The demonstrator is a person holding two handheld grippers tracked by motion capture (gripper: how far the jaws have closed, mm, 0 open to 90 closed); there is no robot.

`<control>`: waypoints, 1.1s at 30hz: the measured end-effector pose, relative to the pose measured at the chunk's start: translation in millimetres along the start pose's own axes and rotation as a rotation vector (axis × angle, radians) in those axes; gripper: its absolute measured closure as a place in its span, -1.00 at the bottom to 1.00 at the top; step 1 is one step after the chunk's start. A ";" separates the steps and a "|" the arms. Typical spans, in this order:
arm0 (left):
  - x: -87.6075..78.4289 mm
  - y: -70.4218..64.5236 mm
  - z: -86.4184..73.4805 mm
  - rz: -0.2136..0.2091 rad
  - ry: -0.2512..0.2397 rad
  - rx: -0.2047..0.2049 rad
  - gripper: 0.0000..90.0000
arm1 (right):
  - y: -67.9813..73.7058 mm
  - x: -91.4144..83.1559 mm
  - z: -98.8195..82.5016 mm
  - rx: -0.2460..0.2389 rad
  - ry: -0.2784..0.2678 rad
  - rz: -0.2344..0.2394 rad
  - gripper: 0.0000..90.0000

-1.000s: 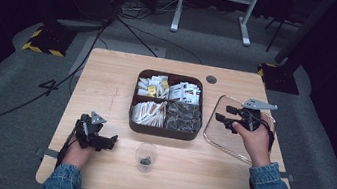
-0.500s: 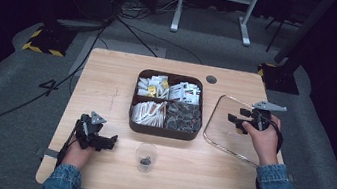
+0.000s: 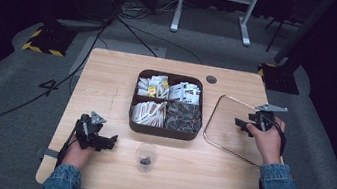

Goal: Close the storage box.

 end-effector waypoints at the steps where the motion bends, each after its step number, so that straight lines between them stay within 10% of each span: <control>1: 0.0 0.0 0.0 0.000 0.000 0.000 -1.00 | -0.9 1.0 -1.0 0.002 0.007 -0.002 -0.34; 15: 0.0 0.0 0.0 0.000 0.000 0.000 -1.00 | -12.7 14.7 -16.2 0.015 0.098 -0.028 -0.28; 33: 0.0 0.0 0.0 0.000 0.000 0.000 -1.00 | -15.9 21.4 -24.1 -0.003 0.124 0.004 0.30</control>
Point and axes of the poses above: each handheld gripper's, and its own axes: x roughly forward along the jaws, z roughly out of its top, y roughly to its left, the point moved 2 cm from there along x, roughly forward along the jaws, and after that the axes turned 2 degrees about z, right-handed, at the moved point
